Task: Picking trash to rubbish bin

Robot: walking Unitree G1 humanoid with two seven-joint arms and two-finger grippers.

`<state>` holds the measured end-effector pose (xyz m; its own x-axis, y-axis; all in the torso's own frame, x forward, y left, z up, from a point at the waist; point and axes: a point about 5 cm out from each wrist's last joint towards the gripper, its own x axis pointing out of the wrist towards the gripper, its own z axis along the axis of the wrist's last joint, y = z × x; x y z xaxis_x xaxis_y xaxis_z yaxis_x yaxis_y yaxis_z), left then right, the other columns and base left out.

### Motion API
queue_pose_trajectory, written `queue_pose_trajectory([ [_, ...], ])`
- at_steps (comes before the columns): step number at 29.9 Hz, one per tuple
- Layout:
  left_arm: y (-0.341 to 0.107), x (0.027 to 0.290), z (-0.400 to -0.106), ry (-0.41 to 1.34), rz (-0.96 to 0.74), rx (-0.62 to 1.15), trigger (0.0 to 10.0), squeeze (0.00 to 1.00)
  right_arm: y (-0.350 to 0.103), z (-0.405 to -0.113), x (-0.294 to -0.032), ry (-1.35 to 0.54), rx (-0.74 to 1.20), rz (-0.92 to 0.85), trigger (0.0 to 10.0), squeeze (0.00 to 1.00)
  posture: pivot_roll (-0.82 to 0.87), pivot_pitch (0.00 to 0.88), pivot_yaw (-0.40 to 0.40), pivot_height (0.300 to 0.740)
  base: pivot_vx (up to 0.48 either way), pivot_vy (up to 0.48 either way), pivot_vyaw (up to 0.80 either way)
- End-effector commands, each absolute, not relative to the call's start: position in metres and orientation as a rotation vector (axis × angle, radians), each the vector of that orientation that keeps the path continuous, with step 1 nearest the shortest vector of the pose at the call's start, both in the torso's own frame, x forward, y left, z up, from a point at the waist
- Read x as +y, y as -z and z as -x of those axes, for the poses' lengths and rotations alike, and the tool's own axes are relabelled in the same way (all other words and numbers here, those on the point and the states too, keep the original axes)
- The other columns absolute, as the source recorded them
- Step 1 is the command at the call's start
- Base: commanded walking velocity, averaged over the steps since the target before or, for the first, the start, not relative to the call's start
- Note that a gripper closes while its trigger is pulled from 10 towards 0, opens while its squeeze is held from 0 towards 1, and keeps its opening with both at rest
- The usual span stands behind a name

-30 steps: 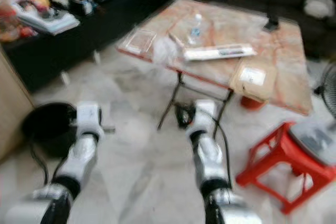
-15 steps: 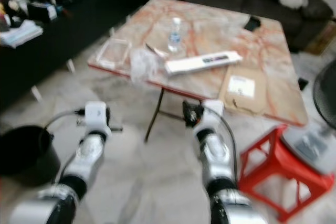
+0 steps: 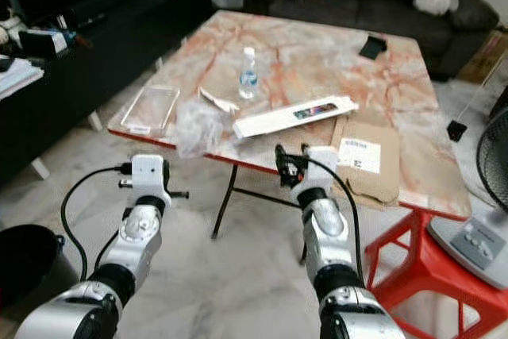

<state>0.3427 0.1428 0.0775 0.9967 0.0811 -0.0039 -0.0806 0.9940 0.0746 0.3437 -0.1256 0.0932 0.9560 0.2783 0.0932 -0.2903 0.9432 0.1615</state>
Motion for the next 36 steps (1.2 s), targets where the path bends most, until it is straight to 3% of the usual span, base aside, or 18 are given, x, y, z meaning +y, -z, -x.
queue_pose_trajectory([
  [1, -0.079, 0.14, -0.343, -0.072, -0.083, -0.001, 10.0, 0.0, -0.102, -0.346, -0.122, -0.331, -0.104, -0.132, 10.0, 0.0, -0.1, 0.035, -0.059, 0.74, 0.465, 0.0, 0.8],
  [9, -0.08, 0.132, -0.342, -0.032, -0.104, -0.027, 10.0, 0.0, -0.104, -0.345, -0.121, -0.329, -0.118, -0.162, 10.0, 0.0, -0.09, 0.027, -0.06, 0.74, 0.423, 0.0, 0.2],
  [36, -0.058, 0.134, -0.324, -0.028, -0.113, 0.021, 10.0, 0.0, -0.124, -0.347, -0.112, -0.375, -0.177, -0.182, 10.0, 0.0, -0.1, 0.047, -0.065, 0.74, 0.0, 0.0, 0.0],
])
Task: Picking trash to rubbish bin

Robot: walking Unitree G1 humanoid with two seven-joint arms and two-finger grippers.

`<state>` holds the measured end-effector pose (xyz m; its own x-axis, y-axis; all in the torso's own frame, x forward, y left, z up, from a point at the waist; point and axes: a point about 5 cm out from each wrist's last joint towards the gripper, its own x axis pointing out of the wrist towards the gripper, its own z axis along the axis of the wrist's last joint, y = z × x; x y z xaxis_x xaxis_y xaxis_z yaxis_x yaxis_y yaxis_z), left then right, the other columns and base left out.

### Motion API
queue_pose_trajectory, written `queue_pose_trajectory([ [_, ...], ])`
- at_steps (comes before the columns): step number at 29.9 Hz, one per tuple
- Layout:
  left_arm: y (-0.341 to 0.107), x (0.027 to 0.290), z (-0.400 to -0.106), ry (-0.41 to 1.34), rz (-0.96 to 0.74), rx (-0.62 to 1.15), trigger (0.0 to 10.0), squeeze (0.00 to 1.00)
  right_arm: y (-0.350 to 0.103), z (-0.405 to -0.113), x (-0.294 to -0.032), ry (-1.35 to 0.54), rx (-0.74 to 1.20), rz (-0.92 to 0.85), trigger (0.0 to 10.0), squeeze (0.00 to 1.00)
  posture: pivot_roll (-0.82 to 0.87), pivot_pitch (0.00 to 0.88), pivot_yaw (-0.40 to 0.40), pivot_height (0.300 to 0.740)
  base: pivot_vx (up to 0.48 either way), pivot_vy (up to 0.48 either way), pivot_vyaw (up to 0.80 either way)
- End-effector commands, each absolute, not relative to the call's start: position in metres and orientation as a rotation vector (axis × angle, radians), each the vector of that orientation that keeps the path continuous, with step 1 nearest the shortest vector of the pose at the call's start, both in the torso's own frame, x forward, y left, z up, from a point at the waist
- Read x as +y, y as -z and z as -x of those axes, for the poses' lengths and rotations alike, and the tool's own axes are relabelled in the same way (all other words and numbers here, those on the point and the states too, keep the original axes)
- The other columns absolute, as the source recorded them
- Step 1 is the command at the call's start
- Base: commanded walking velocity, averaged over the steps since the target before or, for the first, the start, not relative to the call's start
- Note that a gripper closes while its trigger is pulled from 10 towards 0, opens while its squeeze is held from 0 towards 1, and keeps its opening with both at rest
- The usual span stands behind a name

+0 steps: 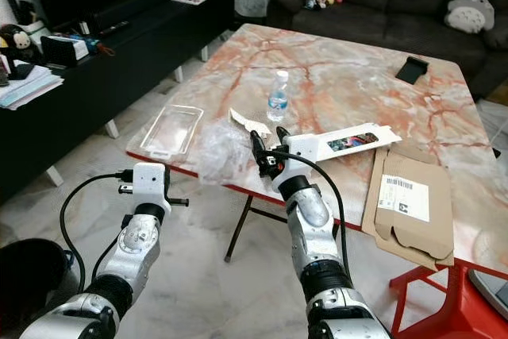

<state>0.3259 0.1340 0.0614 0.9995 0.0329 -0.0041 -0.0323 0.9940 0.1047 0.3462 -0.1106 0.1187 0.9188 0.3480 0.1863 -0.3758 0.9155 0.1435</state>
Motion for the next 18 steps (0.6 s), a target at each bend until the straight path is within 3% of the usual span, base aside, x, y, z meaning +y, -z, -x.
queue_pose_trajectory([
  [1, -0.053, 0.136, -0.321, -0.029, -0.117, 0.045, 10.0, 0.0, -0.125, -0.347, -0.111, -0.379, -0.18, -0.183, 10.0, 0.0, -0.1, 0.047, -0.065, 0.74, 0.0, 0.0, 0.0],
  [7, -0.007, 0.16, -0.291, -0.041, -0.189, 0.282, 10.0, 0.0, -0.126, -0.346, -0.106, -0.392, -0.175, -0.183, 10.0, 0.0, -0.09, 0.052, -0.065, 0.74, 0.0, 0.0, 0.0],
  [18, 0.031, 0.165, -0.261, -0.021, -0.219, 0.554, 10.0, 0.0, -0.123, -0.343, -0.096, -0.422, -0.152, -0.179, 10.0, 0.0, -0.09, 0.055, -0.075, 0.74, 0.0, 0.0, 0.0],
])
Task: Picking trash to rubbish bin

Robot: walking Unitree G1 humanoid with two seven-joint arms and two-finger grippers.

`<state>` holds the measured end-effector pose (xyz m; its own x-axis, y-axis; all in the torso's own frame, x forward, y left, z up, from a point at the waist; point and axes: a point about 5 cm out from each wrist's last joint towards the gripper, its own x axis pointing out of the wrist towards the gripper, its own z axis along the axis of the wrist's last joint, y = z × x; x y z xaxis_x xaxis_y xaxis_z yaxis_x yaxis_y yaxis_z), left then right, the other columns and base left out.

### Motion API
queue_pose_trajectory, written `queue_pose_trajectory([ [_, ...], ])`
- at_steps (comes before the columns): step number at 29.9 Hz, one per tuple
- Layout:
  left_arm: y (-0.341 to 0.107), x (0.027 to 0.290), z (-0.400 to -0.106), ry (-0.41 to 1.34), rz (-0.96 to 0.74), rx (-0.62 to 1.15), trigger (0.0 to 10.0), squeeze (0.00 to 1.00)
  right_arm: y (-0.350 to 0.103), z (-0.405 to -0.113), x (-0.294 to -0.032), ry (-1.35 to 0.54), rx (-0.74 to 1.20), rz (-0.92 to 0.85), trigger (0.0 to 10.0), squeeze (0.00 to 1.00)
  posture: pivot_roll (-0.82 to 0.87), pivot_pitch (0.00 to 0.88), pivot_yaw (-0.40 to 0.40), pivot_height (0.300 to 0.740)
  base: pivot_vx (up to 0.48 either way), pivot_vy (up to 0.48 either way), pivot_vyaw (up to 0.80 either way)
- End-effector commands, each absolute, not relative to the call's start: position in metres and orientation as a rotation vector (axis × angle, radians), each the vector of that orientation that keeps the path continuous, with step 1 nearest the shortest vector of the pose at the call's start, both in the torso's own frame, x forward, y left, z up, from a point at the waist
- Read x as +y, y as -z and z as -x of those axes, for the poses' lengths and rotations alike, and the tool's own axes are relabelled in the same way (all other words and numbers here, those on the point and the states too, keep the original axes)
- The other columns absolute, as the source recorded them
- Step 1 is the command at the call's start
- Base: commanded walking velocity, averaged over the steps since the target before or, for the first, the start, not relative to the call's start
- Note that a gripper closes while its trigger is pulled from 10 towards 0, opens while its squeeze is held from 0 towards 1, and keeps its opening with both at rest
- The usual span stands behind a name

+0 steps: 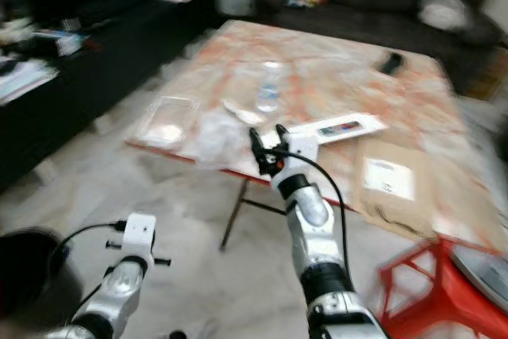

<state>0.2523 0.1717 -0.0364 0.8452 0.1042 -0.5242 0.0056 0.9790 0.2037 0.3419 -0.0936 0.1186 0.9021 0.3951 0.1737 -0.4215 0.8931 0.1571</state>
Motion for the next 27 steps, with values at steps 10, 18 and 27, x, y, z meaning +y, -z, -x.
queue_pose_trajectory([
  [10, 0.036, 0.157, -0.259, -0.008, -0.187, 0.619, 10.0, 0.0, -0.123, -0.342, -0.09, -0.433, -0.145, -0.165, 10.0, 0.0, -0.09, 0.054, -0.082, 0.74, 0.0, 0.0, 0.0],
  [18, 0.043, 0.153, -0.252, 0.004, -0.179, 0.663, 10.0, 0.0, -0.122, -0.341, -0.086, -0.44, -0.13, -0.146, 10.0, 0.0, -0.1, 0.053, -0.082, 0.74, 0.0, 0.0, 0.0],
  [27, 0.043, 0.148, -0.252, 0.033, -0.189, 0.661, 10.0, 0.0, -0.123, -0.34, -0.082, -0.451, -0.131, -0.148, 10.0, 0.0, -0.1, 0.052, -0.086, 0.74, 0.169, 0.0, 0.19],
])
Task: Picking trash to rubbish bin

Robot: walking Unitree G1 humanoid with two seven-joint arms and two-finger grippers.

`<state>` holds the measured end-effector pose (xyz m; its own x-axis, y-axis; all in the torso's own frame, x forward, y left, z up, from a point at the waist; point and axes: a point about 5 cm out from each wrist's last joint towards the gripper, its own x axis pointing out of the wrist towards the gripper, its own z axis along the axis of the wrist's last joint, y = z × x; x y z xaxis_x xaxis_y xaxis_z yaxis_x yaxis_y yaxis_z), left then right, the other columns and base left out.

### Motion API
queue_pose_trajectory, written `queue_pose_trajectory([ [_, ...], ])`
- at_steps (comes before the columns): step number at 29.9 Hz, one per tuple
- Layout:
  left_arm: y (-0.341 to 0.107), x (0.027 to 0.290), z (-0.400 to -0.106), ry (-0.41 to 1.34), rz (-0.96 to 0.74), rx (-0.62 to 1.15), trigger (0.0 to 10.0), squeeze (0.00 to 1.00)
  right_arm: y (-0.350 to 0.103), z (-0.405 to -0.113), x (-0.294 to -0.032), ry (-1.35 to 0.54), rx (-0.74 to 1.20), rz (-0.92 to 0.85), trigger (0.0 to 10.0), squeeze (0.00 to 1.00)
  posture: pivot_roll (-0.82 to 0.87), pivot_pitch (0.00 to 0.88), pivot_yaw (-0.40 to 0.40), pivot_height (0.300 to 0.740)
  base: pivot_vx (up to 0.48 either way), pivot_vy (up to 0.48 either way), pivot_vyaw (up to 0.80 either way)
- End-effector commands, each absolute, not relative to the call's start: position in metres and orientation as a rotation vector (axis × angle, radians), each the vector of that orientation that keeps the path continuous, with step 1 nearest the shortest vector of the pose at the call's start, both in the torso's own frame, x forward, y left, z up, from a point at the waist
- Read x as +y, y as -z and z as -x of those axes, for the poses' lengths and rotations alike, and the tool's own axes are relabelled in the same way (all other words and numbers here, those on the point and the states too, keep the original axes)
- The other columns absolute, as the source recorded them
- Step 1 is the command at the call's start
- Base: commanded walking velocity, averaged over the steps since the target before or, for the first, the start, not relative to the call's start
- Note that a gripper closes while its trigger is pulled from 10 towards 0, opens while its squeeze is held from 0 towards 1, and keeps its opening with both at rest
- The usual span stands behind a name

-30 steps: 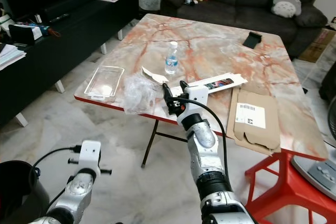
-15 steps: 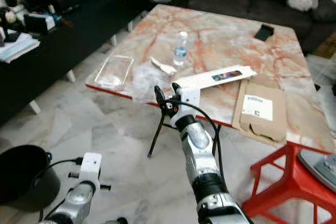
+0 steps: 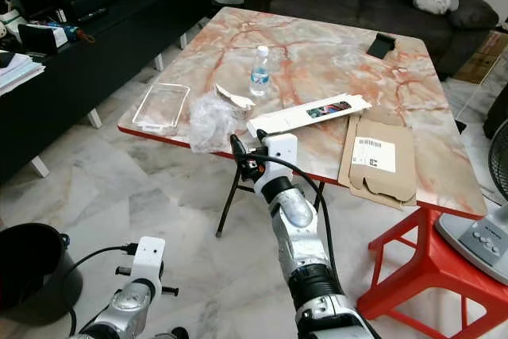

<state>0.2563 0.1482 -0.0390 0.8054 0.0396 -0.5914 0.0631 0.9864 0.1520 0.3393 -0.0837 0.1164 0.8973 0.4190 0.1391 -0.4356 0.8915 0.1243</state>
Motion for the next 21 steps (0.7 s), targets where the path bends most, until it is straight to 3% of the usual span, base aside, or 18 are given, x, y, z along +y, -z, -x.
queue_pose_trajectory([
  [1, 0.043, 0.1476, -0.2517, 0.034, -0.19, 0.661, 10.0, 0.0, -0.1234, -0.3404, -0.0818, -0.45, -0.131, -0.15, 10.0, 0.0, -0.1, 0.052, -0.086, 0.74, 0.266, 0.0, 0.61],
  [21, 0.0431, 0.1456, -0.2513, 0.05, -0.205, 0.656, 10.0, 0.0, -0.1247, -0.3422, -0.0831, -0.426, -0.122, -0.191, 10.0, 0.0, -0.1, 0.038, -0.081, 0.74, 0.325, 0.0, 0.0],
])
